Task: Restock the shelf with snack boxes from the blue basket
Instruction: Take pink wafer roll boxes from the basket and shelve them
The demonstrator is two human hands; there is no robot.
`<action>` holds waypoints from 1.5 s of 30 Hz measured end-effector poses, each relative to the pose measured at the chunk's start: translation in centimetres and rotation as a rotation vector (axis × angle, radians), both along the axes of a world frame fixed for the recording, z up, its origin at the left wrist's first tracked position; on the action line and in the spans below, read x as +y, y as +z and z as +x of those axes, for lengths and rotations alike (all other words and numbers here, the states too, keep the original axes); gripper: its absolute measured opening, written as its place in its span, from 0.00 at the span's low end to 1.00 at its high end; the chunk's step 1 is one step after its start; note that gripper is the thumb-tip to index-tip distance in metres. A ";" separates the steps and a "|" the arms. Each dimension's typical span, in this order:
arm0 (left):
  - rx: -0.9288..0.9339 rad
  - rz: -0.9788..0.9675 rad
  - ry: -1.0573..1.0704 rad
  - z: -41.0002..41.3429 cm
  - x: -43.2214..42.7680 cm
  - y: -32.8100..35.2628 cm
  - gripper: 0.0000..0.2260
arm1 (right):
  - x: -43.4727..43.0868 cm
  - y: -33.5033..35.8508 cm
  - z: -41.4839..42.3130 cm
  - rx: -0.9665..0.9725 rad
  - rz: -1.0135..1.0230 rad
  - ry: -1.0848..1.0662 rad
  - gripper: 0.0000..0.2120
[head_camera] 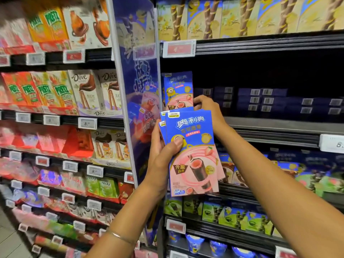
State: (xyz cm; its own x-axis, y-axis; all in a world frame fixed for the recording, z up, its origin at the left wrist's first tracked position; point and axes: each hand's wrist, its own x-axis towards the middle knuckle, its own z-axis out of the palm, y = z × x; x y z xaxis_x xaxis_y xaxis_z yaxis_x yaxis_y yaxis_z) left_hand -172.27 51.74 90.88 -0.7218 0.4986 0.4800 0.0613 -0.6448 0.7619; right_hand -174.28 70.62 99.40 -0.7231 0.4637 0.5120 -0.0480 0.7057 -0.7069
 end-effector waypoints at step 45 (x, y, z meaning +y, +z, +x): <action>-0.151 -0.027 -0.057 0.4 3.7 2.4 0.38 | -0.5 -1.6 11.5 0.013 -0.341 0.396 0.24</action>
